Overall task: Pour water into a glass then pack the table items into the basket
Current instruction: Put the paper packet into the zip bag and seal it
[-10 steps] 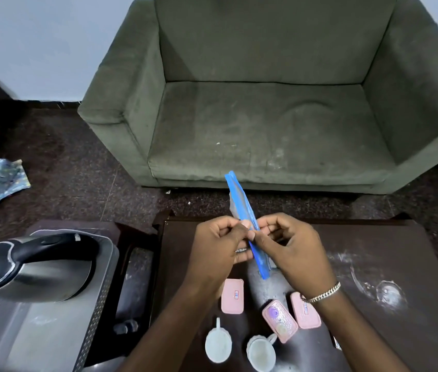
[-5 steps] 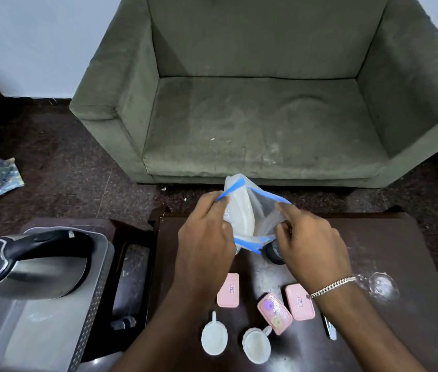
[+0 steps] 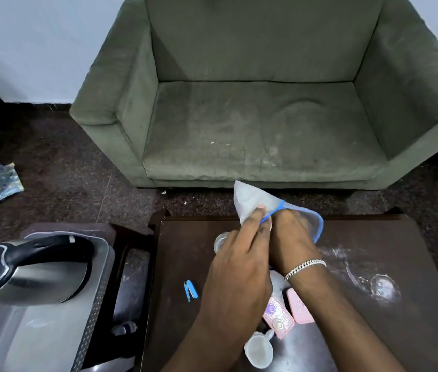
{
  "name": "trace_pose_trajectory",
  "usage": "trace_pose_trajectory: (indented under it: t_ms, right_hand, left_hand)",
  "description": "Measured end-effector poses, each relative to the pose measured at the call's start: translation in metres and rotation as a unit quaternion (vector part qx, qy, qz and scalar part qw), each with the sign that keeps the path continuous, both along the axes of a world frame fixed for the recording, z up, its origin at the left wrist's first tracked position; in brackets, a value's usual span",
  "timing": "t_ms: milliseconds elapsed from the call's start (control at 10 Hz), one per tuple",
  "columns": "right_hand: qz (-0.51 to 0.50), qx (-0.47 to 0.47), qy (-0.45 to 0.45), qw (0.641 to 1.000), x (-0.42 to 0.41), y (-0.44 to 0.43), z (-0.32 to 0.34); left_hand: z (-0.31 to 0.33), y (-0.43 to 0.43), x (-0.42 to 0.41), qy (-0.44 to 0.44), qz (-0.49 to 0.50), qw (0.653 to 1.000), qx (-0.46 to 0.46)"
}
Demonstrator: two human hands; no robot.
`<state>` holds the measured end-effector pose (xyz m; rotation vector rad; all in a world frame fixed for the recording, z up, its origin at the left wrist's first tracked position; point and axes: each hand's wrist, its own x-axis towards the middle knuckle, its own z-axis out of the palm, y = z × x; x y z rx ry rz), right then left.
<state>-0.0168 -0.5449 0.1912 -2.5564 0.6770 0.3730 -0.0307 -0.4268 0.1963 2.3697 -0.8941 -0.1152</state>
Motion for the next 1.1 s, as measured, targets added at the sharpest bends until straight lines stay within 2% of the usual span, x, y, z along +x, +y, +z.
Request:
trace_pose_trajectory:
  t_ms: [100, 200, 300, 400, 600, 700, 800, 900, 1000, 1100]
  right_hand:
    - [-0.007, 0.039, 0.039, 0.998, 0.009, -0.001, -0.002]
    - [-0.049, 0.050, 0.024, 0.997, 0.008, 0.002, -0.005]
    - [-0.106, -0.156, -0.150, 0.970, -0.011, 0.032, 0.001]
    - [-0.139, -0.073, -0.078, 0.985, -0.018, 0.086, 0.010]
    - [-0.144, -0.084, -0.042, 0.985, -0.017, 0.088, 0.012]
    - [-0.108, 0.055, -0.004, 0.993, -0.017, 0.049, 0.004]
    - [-0.060, 0.121, -0.081, 0.987, 0.007, 0.028, -0.009]
    - [-0.085, -0.033, -0.110, 0.990, 0.009, 0.055, -0.022]
    - [0.032, 0.062, -0.077, 0.995, 0.015, 0.023, -0.038]
    - [0.136, 0.034, 0.019, 0.990, 0.022, -0.007, -0.037]
  left_hand:
    - [-0.005, 0.003, 0.000, 0.013, -0.018, 1.000, -0.011]
    - [-0.007, 0.006, 0.001, -0.002, -0.036, 0.999, -0.021]
    - [-0.005, 0.008, -0.001, -0.021, -0.047, 0.998, -0.032]
    - [-0.006, 0.009, -0.003, -0.026, -0.055, 0.998, -0.032]
    - [-0.011, 0.012, -0.009, -0.024, -0.065, 0.997, -0.039]
    - [-0.010, 0.011, -0.004, -0.022, -0.036, 0.997, -0.059]
    - [-0.010, 0.012, 0.001, -0.027, -0.011, 0.997, -0.066]
    - [-0.012, 0.012, 0.005, -0.001, -0.001, 0.999, -0.040]
    - [-0.012, 0.011, 0.010, 0.013, 0.007, 1.000, -0.001]
    - [-0.019, 0.011, 0.011, 0.029, 0.019, 0.999, 0.008]
